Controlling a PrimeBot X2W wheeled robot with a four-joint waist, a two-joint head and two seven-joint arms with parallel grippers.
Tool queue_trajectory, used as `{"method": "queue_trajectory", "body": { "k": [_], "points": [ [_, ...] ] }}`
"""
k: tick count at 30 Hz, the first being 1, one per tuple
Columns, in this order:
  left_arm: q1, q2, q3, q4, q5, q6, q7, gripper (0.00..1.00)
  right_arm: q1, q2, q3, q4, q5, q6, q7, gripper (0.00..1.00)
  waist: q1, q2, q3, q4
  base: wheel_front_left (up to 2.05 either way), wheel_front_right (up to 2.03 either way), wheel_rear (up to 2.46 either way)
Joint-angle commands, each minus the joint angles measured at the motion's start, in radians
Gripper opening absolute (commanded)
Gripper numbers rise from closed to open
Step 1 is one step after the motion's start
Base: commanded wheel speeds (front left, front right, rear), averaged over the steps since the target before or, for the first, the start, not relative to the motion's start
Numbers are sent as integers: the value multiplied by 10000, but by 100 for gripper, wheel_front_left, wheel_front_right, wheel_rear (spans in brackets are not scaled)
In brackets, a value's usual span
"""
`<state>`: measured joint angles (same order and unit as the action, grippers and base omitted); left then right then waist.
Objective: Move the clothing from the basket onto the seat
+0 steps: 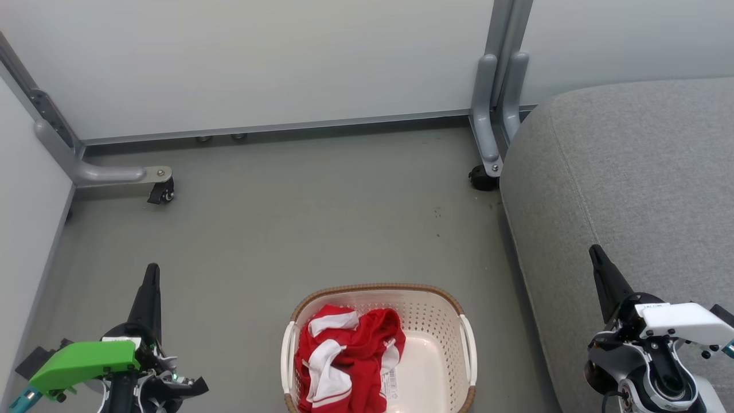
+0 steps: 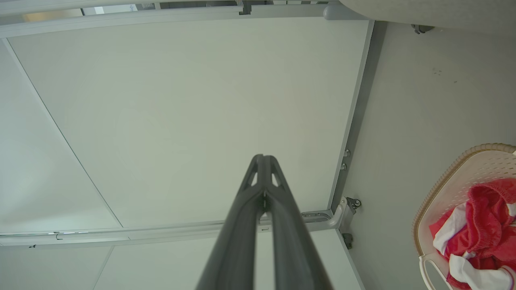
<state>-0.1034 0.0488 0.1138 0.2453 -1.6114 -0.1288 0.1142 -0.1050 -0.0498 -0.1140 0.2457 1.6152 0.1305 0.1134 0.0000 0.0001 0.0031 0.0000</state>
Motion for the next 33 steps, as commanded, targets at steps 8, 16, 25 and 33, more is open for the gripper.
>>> {"method": "queue_trajectory", "body": {
  "k": [8, 16, 25, 33],
  "points": [
    [0, 0, 0, 0, 0, 0, 0, 100, 0, 0, 0, 0, 0, 0, 0, 100, 0, -1, 0, 0, 0, 0, 0],
    [-25, -14, -218, -57, 26, 1, -248, 100, 82, 21, 218, -107, -200, -1, -302, 100, 0, -1, 17, -2, 0, 0, 0],
    [-121, 175, -535, -598, 1330, -2, -750, 100, 40, -80, 455, -514, -1915, 1, -743, 100, 0, -1, 40, -15, 0, 0, 0],
    [-50, 276, -779, -1050, 3141, -5, -1091, 100, 90, -91, 729, -907, -3927, 2, -1087, 100, 0, -1, 50, -22, 0, 0, 0]
  ]
}}
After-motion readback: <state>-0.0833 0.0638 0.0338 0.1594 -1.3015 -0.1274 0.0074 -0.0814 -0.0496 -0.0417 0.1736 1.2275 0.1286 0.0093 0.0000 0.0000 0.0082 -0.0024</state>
